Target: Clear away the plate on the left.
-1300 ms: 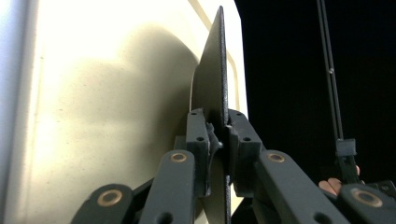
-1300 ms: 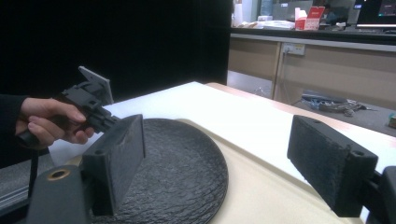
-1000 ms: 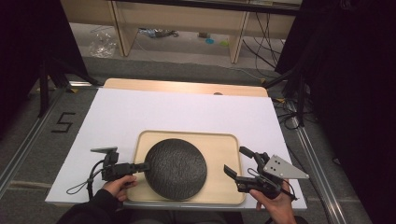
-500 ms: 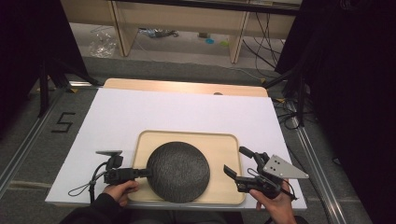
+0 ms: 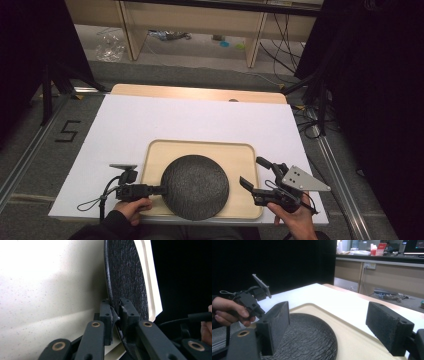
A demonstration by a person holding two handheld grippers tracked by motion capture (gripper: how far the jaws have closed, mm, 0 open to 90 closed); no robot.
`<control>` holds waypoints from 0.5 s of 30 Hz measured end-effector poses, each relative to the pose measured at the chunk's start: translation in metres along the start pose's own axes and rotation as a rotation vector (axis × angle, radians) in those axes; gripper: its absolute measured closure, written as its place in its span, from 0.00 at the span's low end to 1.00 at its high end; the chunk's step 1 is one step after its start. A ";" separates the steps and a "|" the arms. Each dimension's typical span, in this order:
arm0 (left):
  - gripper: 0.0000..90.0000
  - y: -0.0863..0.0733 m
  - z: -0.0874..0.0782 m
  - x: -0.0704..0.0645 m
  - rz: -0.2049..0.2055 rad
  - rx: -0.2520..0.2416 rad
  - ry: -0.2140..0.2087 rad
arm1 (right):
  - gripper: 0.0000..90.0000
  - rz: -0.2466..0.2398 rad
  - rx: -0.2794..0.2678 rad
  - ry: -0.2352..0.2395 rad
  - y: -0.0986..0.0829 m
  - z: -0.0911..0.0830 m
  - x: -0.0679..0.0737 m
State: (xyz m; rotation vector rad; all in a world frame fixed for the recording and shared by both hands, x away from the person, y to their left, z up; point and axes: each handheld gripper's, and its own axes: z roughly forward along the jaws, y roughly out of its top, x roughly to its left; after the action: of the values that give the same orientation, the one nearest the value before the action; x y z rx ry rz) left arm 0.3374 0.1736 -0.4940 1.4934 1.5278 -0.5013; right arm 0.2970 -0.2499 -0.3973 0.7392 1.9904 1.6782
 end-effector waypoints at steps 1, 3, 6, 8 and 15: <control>0.89 0.000 0.001 -0.001 -0.018 0.002 -0.005 | 0.23 -0.001 -0.005 0.000 0.000 0.000 0.000; 0.89 0.001 0.002 0.001 0.012 0.004 0.003 | 0.23 -0.003 -0.010 -0.004 0.000 0.001 0.000; 0.84 0.002 0.004 -0.001 0.044 0.022 0.043 | 0.23 -0.004 -0.011 -0.006 0.000 0.001 0.000; 0.82 0.002 0.006 -0.004 0.074 0.071 0.079 | 0.23 -0.003 -0.011 -0.003 0.000 0.001 0.000; 0.71 0.004 0.007 -0.010 0.168 0.090 0.134 | 0.23 -0.004 -0.010 0.001 0.000 0.001 0.000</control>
State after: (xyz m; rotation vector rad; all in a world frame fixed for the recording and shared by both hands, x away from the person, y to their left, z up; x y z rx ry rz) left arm 0.3416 0.1631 -0.4883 1.7382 1.4814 -0.3822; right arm 0.2972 -0.2490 -0.3978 0.7301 1.9816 1.6850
